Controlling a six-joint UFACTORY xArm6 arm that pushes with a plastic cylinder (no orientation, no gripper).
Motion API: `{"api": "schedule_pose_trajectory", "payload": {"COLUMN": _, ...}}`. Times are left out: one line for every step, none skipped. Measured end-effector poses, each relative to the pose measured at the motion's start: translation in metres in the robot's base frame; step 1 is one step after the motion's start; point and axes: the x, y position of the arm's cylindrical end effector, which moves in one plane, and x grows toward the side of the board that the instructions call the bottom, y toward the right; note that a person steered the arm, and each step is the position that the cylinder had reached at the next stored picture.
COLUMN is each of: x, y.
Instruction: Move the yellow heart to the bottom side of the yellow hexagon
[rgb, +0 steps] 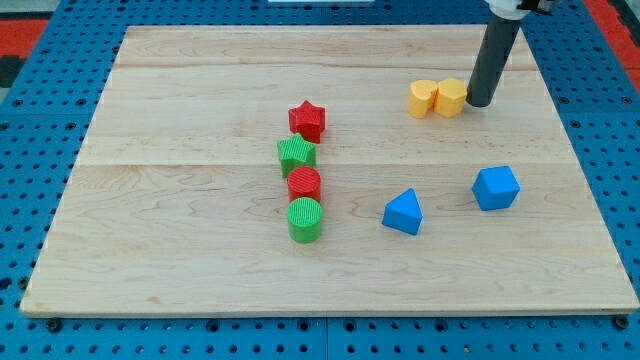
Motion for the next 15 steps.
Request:
{"api": "schedule_pose_trajectory", "payload": {"x": -0.022, "y": 0.0}}
{"api": "schedule_pose_trajectory", "payload": {"x": -0.067, "y": -0.03}}
{"api": "schedule_pose_trajectory", "payload": {"x": -0.081, "y": -0.066}}
{"api": "schedule_pose_trajectory", "payload": {"x": -0.066, "y": -0.07}}
{"api": "schedule_pose_trajectory", "payload": {"x": 0.004, "y": -0.057}}
{"api": "schedule_pose_trajectory", "payload": {"x": 0.018, "y": -0.057}}
{"api": "schedule_pose_trajectory", "payload": {"x": 0.018, "y": -0.057}}
{"api": "schedule_pose_trajectory", "payload": {"x": 0.012, "y": -0.081}}
{"api": "schedule_pose_trajectory", "payload": {"x": 0.012, "y": -0.095}}
{"api": "schedule_pose_trajectory", "payload": {"x": 0.017, "y": -0.099}}
{"api": "schedule_pose_trajectory", "payload": {"x": 0.033, "y": -0.099}}
{"api": "schedule_pose_trajectory", "payload": {"x": 0.067, "y": -0.099}}
{"api": "schedule_pose_trajectory", "payload": {"x": 0.073, "y": -0.097}}
{"api": "schedule_pose_trajectory", "payload": {"x": 0.067, "y": -0.081}}
{"api": "schedule_pose_trajectory", "payload": {"x": 0.068, "y": -0.096}}
